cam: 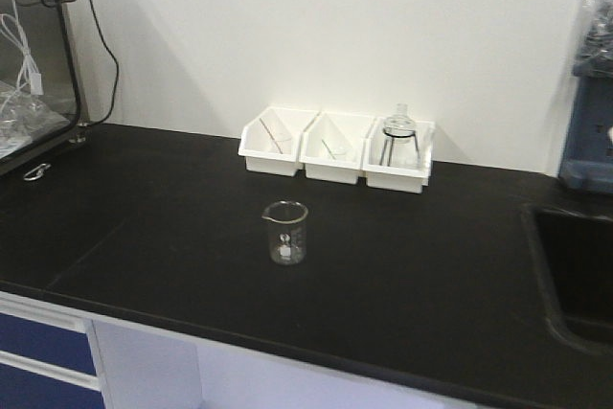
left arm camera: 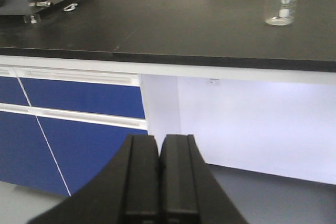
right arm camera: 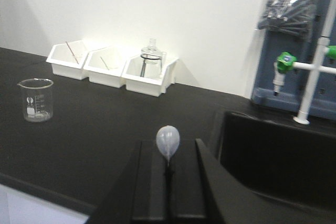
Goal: Grab transparent chemical and place on left bench
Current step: 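Drive the base to the bench with white bins, holding the dropper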
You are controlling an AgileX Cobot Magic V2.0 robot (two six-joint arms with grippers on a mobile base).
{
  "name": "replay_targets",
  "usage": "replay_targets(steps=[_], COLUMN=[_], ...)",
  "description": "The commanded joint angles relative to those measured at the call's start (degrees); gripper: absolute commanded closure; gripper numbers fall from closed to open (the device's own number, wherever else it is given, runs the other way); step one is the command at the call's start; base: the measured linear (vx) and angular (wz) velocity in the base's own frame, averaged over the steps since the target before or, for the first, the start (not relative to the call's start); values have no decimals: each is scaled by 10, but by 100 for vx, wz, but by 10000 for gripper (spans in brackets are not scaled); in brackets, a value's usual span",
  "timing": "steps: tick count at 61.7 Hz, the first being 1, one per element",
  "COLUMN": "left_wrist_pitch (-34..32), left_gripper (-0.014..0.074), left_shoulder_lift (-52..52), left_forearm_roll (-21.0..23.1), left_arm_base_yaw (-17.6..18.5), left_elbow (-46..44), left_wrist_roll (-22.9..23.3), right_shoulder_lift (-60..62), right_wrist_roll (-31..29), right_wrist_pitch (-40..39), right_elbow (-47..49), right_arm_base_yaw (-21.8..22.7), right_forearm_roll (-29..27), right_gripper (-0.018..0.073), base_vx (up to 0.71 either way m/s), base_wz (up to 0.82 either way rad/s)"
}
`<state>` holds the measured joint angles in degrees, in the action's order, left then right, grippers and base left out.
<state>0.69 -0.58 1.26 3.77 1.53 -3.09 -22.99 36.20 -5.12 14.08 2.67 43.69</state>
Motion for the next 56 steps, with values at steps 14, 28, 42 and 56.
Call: replay_targets(steps=[14, 28, 42, 56], left_wrist_pitch=[-45, -45, -45, -45], left_gripper=[600, 600, 600, 600], left_shoulder_lift=[-11, -11, -11, -11], left_forearm_roll=[0, 0, 0, 0], left_arm_base_yaw=[1, 1, 1, 1], left_elbow=[9, 9, 9, 9], left_wrist_roll=[4, 4, 4, 4], right_shoulder_lift=[-3, -3, -3, -3], right_wrist_roll=[1, 1, 1, 1], right_wrist_pitch=[-33, -33, -33, -33], right_elbow=[17, 17, 17, 17], right_arm_base_yaw=[3, 3, 3, 3], right_forearm_roll=[-1, -1, -1, -1], right_gripper=[564, 564, 564, 564], base_vx=[34, 33, 30, 24], base_wz=[9, -6, -10, -7])
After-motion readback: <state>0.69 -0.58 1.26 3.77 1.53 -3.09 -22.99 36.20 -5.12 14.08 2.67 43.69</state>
